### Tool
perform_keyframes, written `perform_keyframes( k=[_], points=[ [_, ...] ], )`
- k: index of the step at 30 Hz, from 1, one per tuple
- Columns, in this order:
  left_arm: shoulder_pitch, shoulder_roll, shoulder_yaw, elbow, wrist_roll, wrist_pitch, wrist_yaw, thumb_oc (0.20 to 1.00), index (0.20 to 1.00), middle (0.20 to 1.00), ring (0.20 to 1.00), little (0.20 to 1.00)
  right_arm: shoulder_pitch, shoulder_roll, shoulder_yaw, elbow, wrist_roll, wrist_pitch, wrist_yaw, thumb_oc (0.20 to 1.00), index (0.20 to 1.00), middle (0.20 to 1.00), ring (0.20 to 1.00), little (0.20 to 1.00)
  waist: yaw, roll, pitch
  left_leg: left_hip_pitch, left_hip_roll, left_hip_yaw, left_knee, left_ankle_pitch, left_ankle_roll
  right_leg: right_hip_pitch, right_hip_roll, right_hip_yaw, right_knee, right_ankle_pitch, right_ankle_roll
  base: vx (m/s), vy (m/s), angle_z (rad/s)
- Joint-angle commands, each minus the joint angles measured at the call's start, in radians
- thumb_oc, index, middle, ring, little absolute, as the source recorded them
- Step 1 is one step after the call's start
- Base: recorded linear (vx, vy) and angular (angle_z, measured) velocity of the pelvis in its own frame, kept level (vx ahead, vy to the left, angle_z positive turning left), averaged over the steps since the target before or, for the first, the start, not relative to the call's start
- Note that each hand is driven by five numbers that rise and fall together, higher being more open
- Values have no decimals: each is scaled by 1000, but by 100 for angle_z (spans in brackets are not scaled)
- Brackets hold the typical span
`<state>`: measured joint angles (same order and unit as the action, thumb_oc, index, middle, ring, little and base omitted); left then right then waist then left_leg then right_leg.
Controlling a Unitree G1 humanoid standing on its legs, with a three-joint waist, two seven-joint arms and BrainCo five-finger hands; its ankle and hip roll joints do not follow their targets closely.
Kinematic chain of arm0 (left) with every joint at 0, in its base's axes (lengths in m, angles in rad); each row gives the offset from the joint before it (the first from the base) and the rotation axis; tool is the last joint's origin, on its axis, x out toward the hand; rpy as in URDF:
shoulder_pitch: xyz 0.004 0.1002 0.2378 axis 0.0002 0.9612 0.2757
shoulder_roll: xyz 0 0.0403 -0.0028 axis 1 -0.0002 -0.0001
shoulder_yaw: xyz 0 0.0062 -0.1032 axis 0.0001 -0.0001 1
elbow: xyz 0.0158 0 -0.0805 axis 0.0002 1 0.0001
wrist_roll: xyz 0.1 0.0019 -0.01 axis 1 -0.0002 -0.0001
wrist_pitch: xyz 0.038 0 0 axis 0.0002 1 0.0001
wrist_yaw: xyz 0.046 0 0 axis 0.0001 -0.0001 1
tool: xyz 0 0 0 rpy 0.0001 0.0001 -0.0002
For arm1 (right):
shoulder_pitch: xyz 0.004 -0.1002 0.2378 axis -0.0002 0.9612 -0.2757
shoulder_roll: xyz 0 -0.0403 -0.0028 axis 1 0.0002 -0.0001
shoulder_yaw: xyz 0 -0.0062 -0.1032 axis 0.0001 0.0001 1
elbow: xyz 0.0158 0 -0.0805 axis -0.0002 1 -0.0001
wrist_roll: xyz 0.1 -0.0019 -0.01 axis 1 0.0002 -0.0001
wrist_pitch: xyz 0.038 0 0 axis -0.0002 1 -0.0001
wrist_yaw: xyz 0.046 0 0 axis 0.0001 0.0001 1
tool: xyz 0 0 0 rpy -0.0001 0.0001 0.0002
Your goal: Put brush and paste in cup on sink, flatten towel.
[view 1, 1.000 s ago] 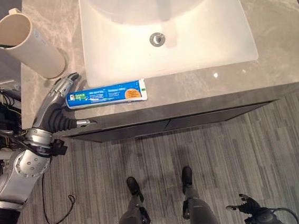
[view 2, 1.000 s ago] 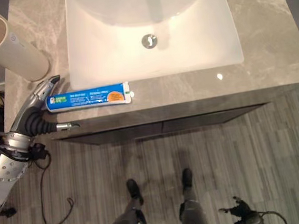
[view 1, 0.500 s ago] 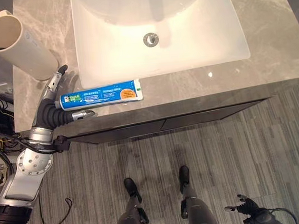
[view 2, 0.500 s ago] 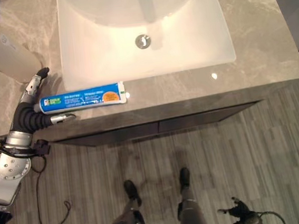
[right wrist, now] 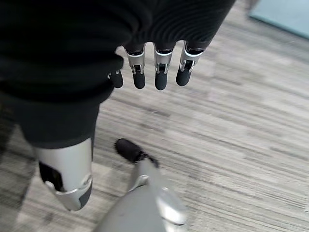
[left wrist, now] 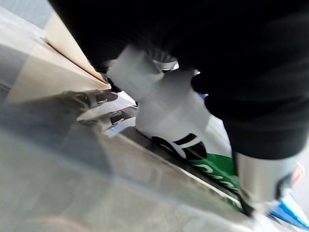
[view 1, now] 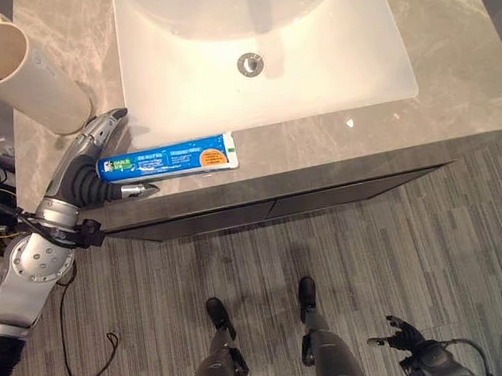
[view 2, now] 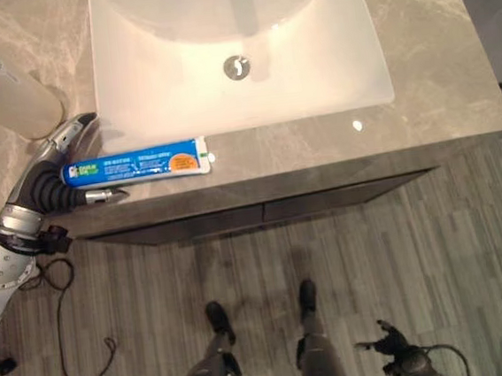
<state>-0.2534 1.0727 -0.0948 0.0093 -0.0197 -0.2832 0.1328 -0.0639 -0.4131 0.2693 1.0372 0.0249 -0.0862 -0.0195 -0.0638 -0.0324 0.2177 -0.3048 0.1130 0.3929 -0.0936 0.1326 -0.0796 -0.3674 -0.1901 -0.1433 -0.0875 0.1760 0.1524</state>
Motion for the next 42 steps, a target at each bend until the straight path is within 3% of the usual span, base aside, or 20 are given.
perform_keyframes(
  k=[1,2,5,7,9,12,15,16,23,28,32,34,36,37,40,42],
  points=[
    [6,12,-43,14,45,-13,-36,815,815,815,815,815,14,-13,11,-14,12,-7,-4,1000,1000,1000,1000,1000,-9,-4,3,69,97,-87,6,-23,-112,-23,-139,-23,0,97,109,-17,-19,-18],
    [11,10,-46,19,47,-12,-36,799,799,799,799,799,14,-13,16,-19,2,-8,-7,1000,1000,1000,1000,1000,-10,1,3,71,97,-84,6,-22,-113,-23,-140,-23,0,96,109,-25,-27,-13],
    [23,22,-51,15,66,-12,-43,645,645,645,645,645,22,-27,25,-37,-40,-9,-19,1000,1000,1000,1000,1000,-12,10,3,75,97,-80,6,-22,-114,-25,-139,-16,0,96,109,-21,-23,-7],
    [25,32,-65,15,73,-10,-52,642,642,642,642,642,24,-35,27,-41,-53,-9,-24,1000,1000,1000,1000,1000,-13,15,2,77,97,-77,6,-21,-115,-25,-139,-16,0,96,109,-12,-14,-9],
    [19,85,-97,-13,101,-15,-85,545,545,545,545,545,33,-45,4,-26,-52,-7,-31,1000,1000,1000,1000,1000,-16,26,-1,82,99,-71,6,-21,-117,-25,-138,-12,0,96,109,-37,-21,-10],
    [7,104,-127,-20,103,-20,-106,498,498,498,498,498,34,-53,-23,6,-40,-7,-42,1000,1000,1000,1000,1000,-20,32,-2,86,98,-67,6,-20,-117,-24,-139,-9,0,95,109,-23,-7,-3],
    [-24,131,-168,-34,130,-24,-122,228,228,228,228,228,35,-57,-51,59,-25,-4,-49,1000,1000,1000,1000,1000,-22,40,-6,95,97,-60,6,-22,-118,-20,-141,-9,0,97,109,-42,-10,-4],
    [-32,135,-173,-49,148,-27,-117,200,200,200,200,200,35,-55,-63,75,-15,-5,-51,1000,1000,1000,1000,1000,-21,43,-8,101,97,-57,6,-23,-119,-17,-141,-10,0,95,109,-23,-31,-12],
    [-17,115,-79,-159,188,-43,-74,200,200,200,200,200,99,-36,-137,264,-5,32,-32,1000,1000,1000,1000,1000,-14,59,-51,154,111,-68,6,-32,-125,59,-148,-41,0,63,109,33,-51,-8],
    [-50,97,6,-190,268,-60,18,200,200,200,200,200,115,-59,-321,233,265,-10,-34,1000,1000,1000,1000,1000,-25,56,-105,223,131,-85,6,-39,-135,161,-136,-68,0,20,109,67,-70,21],
    [-75,56,90,-182,368,-50,139,200,200,200,200,200,139,-169,-503,6,377,-67,-131,1000,1000,1000,1000,1000,-48,45,-147,262,141,-90,6,-44,-138,217,-127,-85,0,8,109,38,-40,11],
    [-84,15,139,-174,421,-25,197,200,200,200,200,200,154,-229,-586,-225,345,-67,-209,1000,1000,1000,1000,1000,-62,43,-166,276,142,-89,6,-45,-135,236,-128,-88,0,9,109,24,0,21],
    [-89,1,154,-179,432,-25,211,200,200,200,200,200,162,-247,-622,-306,328,-74,-229,1000,1000,1000,1000,1000,-64,42,-176,282,142,-89,6,-47,-133,244,-127,-89,0,8,109,25,8,11],
    [-113,-16,195,-187,477,2,259,200,200,200,200,200,141,-282,-663,-610,295,-95,-277,1000,1000,1000,1000,1000,-77,39,-198,300,147,-84,6,-60,-133,261,-124,-87,0,-3,109,39,13,8],
    [-186,-21,189,-203,509,7,309,200,200,200,200,200,85,-296,-667,-812,345,-156,-283,1000,1000,1000,1000,1000,-78,34,-218,313,146,-81,6,-61,-129,277,-125,-89,0,-2,109,26,6,0],
    [-287,-37,147,-195,522,24,345,200,200,200,200,200,-35,-354,-582,-1013,319,-197,-237,1000,1000,1000,1000,1000,-70,27,-247,338,145,-69,6,-71,-129,297,-121,-87,0,-13,108,55,9,-1]
  ],
)
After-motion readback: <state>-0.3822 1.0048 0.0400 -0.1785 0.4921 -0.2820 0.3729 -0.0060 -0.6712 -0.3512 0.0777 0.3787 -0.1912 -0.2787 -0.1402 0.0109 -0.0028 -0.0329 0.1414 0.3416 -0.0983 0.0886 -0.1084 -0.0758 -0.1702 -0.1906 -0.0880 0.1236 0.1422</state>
